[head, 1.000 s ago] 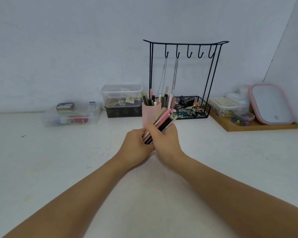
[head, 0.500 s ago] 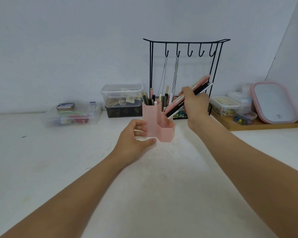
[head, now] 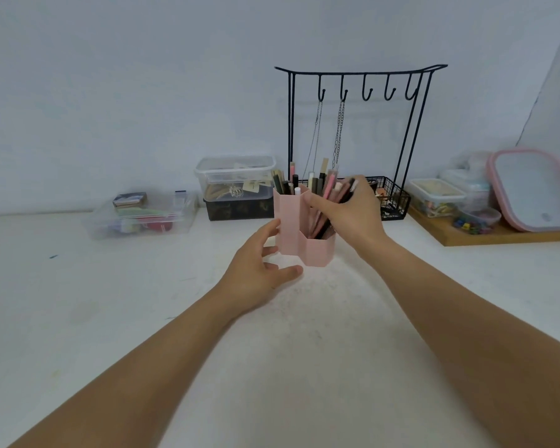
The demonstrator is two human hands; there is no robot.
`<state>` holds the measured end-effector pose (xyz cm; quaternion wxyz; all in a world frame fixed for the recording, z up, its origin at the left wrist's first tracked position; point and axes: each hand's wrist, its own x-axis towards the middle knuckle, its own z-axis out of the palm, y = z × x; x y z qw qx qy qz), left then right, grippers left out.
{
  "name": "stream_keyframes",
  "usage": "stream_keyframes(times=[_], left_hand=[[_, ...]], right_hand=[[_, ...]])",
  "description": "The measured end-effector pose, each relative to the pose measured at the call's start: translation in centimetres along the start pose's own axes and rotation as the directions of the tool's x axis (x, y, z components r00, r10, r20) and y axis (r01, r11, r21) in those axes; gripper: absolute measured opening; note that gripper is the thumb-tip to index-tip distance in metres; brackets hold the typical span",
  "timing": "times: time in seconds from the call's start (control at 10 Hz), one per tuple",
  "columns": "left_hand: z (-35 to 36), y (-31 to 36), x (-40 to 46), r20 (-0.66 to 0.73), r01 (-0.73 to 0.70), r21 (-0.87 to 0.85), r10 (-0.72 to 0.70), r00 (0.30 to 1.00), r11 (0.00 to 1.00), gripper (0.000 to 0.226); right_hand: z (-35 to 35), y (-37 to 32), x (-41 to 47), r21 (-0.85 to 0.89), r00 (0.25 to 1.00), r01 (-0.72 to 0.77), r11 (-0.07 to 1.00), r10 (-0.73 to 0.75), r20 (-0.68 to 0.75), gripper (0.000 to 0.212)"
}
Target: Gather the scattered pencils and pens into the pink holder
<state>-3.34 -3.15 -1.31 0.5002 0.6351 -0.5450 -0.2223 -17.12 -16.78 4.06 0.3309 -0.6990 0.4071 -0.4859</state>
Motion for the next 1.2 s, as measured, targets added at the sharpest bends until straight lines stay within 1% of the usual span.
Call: stream_keyframes(times=[0.1,0.2,0.3,0.4,0.5,0.6,0.7,0.8,0.9,1.0,1.1,1.2], left_hand=[[0.1,0.1,0.0,0.029,0.007,0.029,-0.008,1.000,1.000,0.095],[0.2,0.1,0.1,0.047,0.019,0.064,-0.022,0.999,0.998,0.097],[0.4,0.0,0.4,0.055,0.069,0.091,-0.074,0.996,0.993,0.099],[0.3,0.2,1.1,0.084,0.132,0.103,-0.141,0.986,0.986,0.101],[-0.1,0.7,2.1,0.123,0.194,0.051,-0.199,0.972,0.980,0.099],[0.1,1.1,3.4,0.068,0.206,-0.018,-0.204,0.977,0.978,0.090],[1.2,1.2,4.6,-0.073,0.207,-0.088,-0.213,0.974,0.974,0.081],[2.4,1.0,5.0,-0.194,0.193,-0.148,-0.220,0.956,0.970,0.073],[2.8,0.8,4.7,-0.232,0.159,-0.115,-0.182,0.956,0.981,0.071],[2.2,0.8,4.2,-0.296,0.107,-0.128,-0.141,0.945,0.986,0.073],[1.2,0.9,4.0,-0.387,0.033,-0.156,-0.092,0.918,0.987,0.062],[0.1,2.0,4.0,-0.477,-0.067,-0.182,-0.028,0.878,0.981,0.050]], right_hand=[[0.4,1.8,0.1,0.037,0.993,-0.103,0.994,0.100,0.066,0.093],[0.9,3.5,0.4,0.205,0.948,-0.225,0.953,0.165,0.270,0.117],[0.4,4.3,0.4,0.230,0.834,-0.257,0.939,0.096,0.543,0.106],[0.0,5.0,0.4,0.183,0.747,-0.180,0.967,0.013,0.665,0.096],[0.8,5.2,0.6,0.173,0.826,-0.169,0.970,0.043,0.563,0.110],[1.5,5.5,0.9,0.152,0.873,-0.140,0.978,0.050,0.484,0.113],[1.8,5.7,1.5,0.215,0.893,-0.199,0.956,0.087,0.442,0.108],[1.6,5.7,2.2,0.350,0.887,-0.333,0.876,0.164,0.433,0.096],[1.4,5.7,2.3,0.418,0.891,-0.372,0.829,0.192,0.412,0.096],[0.9,4.6,1.9,0.440,0.886,-0.383,0.812,0.187,0.425,0.107],[-0.3,3.2,2.1,0.484,0.924,-0.330,0.811,0.171,0.343,0.104],[-2.1,0.4,2.8,0.524,0.979,-0.187,0.831,0.114,0.170,0.130]])
